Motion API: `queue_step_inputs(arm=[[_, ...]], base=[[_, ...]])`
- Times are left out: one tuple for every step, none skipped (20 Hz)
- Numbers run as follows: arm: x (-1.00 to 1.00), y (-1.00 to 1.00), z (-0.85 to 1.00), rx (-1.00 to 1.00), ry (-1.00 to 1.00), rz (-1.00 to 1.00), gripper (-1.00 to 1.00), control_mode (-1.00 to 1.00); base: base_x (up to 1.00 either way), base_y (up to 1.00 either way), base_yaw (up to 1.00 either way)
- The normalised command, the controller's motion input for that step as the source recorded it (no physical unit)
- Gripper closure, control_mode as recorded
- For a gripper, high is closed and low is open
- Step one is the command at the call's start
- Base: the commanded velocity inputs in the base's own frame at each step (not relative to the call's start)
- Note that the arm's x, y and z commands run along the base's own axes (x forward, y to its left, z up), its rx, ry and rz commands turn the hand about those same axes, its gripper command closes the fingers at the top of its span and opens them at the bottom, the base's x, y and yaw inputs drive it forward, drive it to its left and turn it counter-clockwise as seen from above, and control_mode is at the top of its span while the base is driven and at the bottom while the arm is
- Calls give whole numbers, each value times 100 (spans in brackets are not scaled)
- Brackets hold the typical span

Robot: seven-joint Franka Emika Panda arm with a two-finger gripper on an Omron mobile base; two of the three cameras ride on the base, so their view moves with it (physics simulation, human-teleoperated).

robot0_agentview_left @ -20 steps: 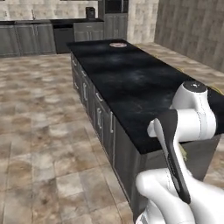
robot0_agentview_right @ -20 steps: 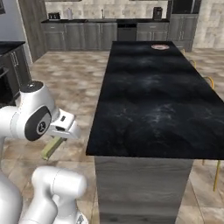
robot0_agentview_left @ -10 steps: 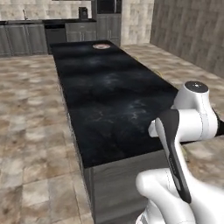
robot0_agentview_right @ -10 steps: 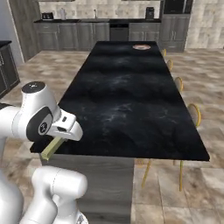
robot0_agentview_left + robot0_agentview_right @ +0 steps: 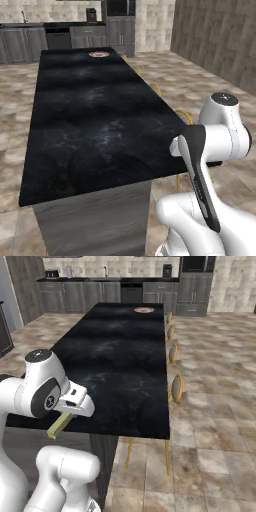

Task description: Retrieve the butter from the fridge and place it on a plate on the dining table. Then retrieve the butter knife by the fridge and place it near the plate.

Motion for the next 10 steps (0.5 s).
queue_step_inputs(arm=[[0,0,0,0,0,0,100,100],[0,0,0,0,0,0,100,100],[0,0,0,0,0,0,100,100],[0,0,0,0,0,0,100,100],[0,0,0,0,0,0,100,100],[0,0,0,0,0,0,100,100],[0,0,0,0,0,0,100,100],[0,0,0,0,0,0,100,100],[0,0,0,0,0,0,100,100],[0,0,0,0,0,0,100,100]], base=[[31,-100,13],[31,-100,14],[32,-100,14],[33,-100,14],[33,-100,14],[33,-100,14],[34,-100,14],[34,-100,14],[35,-100,14],[38,-100,13]])
